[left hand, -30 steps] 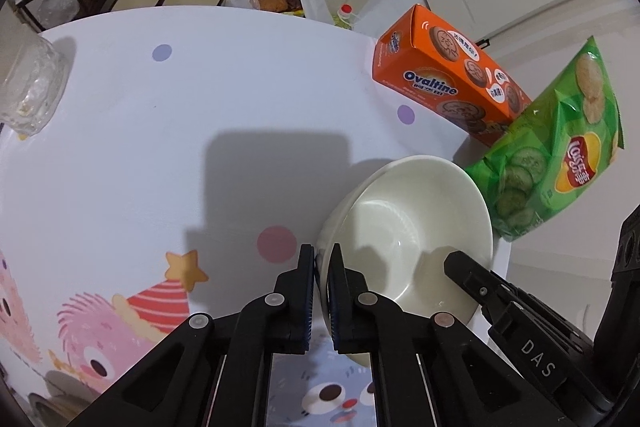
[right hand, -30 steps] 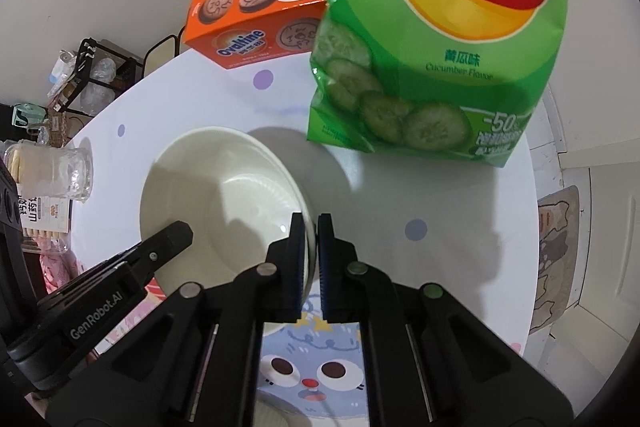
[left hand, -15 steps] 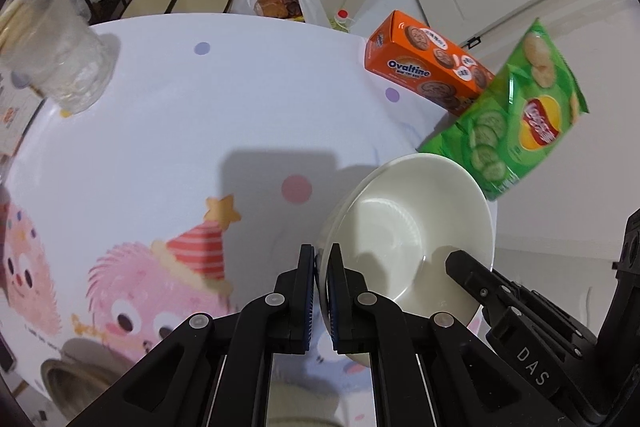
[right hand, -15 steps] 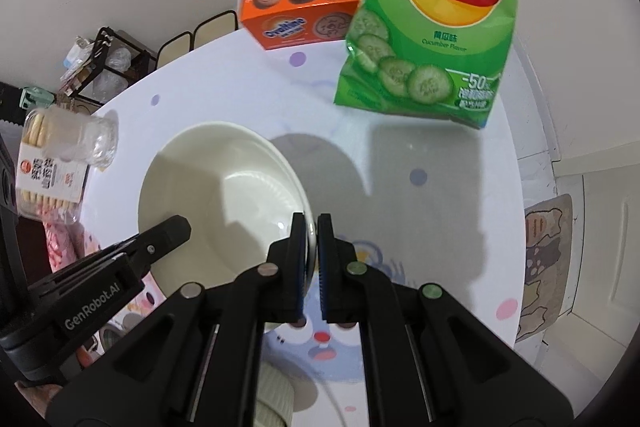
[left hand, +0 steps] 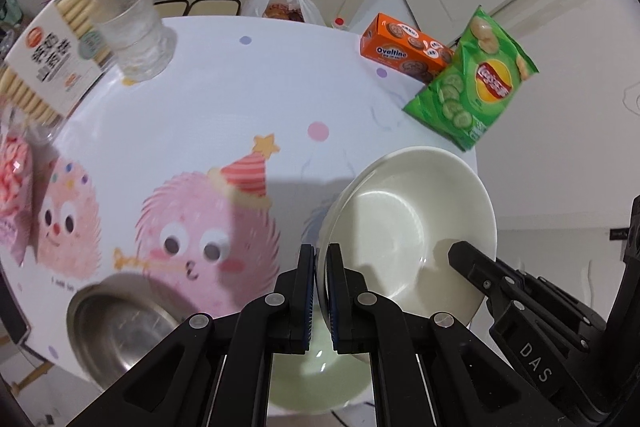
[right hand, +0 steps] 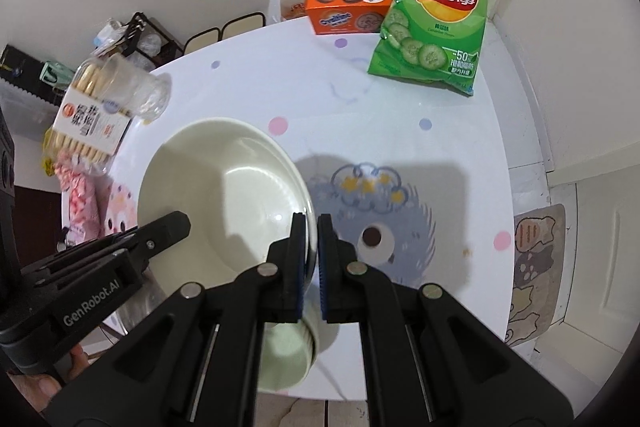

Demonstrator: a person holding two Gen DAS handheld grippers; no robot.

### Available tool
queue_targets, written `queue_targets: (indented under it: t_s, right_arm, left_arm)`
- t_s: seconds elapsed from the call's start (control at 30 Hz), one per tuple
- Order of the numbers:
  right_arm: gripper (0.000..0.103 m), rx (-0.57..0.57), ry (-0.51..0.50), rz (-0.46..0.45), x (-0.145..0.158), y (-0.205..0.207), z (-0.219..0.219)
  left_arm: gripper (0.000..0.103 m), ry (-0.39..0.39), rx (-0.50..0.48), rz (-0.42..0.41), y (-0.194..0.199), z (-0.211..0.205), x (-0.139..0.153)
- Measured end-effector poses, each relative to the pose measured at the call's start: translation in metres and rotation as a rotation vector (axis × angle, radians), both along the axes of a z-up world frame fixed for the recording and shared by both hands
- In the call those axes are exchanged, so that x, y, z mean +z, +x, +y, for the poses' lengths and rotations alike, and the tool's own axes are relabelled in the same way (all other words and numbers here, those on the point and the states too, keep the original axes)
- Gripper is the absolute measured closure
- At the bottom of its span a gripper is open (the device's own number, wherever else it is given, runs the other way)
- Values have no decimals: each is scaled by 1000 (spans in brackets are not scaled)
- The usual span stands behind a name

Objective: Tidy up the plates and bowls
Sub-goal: 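Lift the cream bowl with both grippers and carry it to the green bowls, then lower the cream bowl onto the stacked green bowls with both grippers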

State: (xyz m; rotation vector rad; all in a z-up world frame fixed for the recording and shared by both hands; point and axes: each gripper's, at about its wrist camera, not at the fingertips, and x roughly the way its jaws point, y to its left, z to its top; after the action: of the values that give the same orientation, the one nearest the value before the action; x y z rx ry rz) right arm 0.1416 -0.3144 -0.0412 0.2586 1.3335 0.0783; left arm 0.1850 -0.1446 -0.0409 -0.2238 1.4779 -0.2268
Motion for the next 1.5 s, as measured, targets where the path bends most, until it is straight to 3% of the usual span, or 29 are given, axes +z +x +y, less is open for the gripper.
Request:
queue_targets:
  t_s: [0.27, 0.7, 1.5]
  right_arm:
    - [96, 38, -15, 4, 7, -40, 27]
    - [96, 61, -12, 40, -12, -83, 48]
    - [96, 62, -43, 68, -47, -101, 47]
  left_arm:
    - [98, 0, 12, 17, -42, 19, 9]
    - [98, -3, 26, 54, -84, 37, -12]
    - [98, 17, 7, 76, -100, 29, -44]
